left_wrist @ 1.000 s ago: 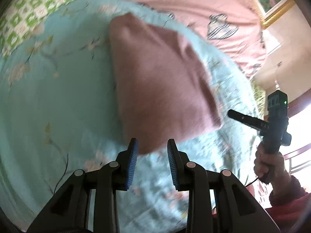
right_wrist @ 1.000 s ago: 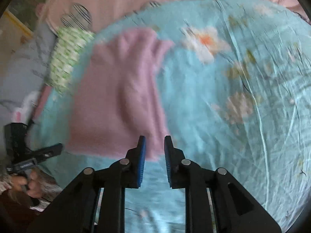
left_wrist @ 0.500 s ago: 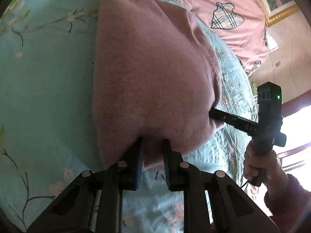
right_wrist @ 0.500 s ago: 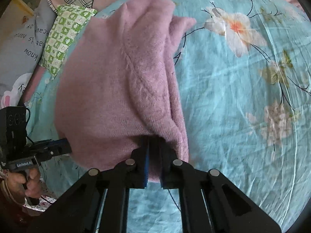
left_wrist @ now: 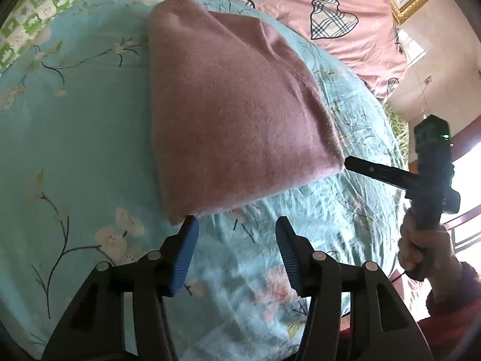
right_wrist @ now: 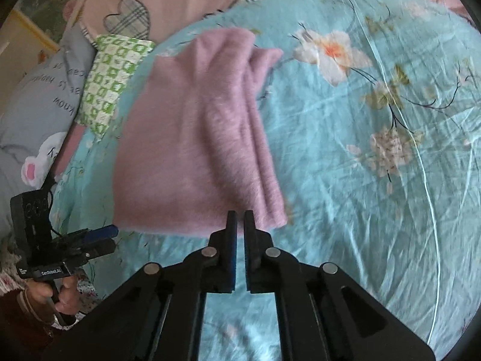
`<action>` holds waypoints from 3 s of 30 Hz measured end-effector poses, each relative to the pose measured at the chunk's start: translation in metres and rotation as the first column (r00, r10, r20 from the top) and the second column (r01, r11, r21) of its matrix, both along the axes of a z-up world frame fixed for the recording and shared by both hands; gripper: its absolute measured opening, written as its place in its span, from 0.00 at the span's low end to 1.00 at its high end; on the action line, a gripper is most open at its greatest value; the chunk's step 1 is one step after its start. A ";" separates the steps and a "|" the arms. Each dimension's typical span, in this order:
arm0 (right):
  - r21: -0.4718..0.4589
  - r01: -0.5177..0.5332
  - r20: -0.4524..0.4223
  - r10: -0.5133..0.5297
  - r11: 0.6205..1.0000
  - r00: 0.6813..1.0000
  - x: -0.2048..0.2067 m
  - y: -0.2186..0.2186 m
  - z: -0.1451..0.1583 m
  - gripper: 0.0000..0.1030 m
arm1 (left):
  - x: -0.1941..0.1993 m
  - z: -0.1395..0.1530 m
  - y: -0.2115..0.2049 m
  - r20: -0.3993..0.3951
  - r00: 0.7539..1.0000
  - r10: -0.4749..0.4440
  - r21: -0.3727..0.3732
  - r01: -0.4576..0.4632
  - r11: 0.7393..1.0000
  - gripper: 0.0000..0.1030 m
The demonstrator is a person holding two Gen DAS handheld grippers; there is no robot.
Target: Fold small clothes
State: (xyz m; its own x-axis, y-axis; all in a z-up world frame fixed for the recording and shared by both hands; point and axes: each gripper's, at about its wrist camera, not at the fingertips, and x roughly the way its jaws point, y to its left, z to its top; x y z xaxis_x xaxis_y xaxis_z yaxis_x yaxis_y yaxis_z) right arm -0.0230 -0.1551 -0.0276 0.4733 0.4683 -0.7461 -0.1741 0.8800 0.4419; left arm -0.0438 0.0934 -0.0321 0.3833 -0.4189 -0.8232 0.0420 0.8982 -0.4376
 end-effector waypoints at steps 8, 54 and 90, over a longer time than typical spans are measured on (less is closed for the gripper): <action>-0.053 -0.018 0.088 0.023 0.998 0.996 -0.033 0.029 0.016 0.52 | -0.022 0.009 -0.001 0.039 0.999 0.011 0.080 -0.014 0.997 0.62; -0.225 -0.070 0.157 0.108 0.972 0.982 -0.036 0.074 0.023 0.97 | -0.012 0.030 0.002 0.160 0.986 0.055 0.376 -0.112 0.920 0.94; -0.218 -0.101 0.155 0.137 0.971 0.978 0.011 0.078 0.019 0.97 | 0.031 0.026 0.000 0.180 0.980 0.080 0.410 -0.149 0.900 0.94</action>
